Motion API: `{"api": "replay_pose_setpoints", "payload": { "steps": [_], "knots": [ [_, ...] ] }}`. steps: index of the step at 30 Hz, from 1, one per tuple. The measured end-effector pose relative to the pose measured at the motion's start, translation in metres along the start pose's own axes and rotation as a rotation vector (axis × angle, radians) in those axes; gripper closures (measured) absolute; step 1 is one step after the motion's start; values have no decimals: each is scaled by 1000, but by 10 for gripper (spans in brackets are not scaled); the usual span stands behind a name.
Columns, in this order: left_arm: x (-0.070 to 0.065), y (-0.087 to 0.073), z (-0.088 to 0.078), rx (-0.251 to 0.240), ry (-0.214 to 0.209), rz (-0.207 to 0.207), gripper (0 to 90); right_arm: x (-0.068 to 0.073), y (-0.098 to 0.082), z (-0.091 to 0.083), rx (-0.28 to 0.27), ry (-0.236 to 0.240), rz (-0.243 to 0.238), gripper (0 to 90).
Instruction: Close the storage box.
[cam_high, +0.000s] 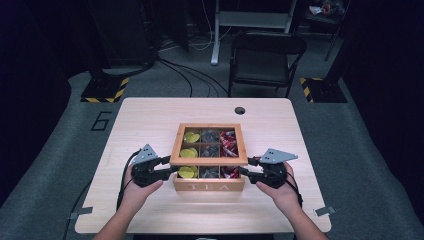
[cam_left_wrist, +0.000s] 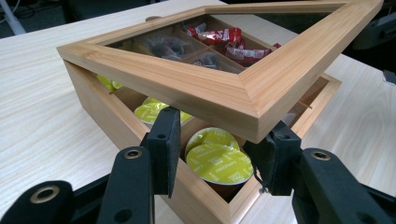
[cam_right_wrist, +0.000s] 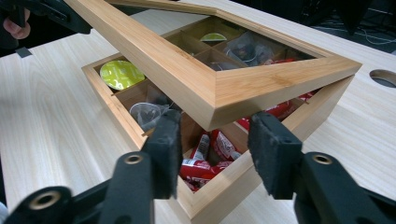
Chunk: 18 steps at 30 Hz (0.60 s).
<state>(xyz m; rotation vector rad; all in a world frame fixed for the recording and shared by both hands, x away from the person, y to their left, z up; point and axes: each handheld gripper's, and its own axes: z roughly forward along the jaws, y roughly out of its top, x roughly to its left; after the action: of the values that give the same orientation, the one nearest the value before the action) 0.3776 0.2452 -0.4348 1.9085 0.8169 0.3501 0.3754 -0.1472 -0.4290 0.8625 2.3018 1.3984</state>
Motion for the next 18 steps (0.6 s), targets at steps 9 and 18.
{"api": "replay_pose_setpoints", "payload": {
  "steps": [9,18],
  "knots": [
    [-1,-10,4,39,-7,9,543,0,-11,1,10,12,55,567],
    [-3,-18,3,44,-19,1,513,2,-17,2,23,16,62,572]
  ]
}}
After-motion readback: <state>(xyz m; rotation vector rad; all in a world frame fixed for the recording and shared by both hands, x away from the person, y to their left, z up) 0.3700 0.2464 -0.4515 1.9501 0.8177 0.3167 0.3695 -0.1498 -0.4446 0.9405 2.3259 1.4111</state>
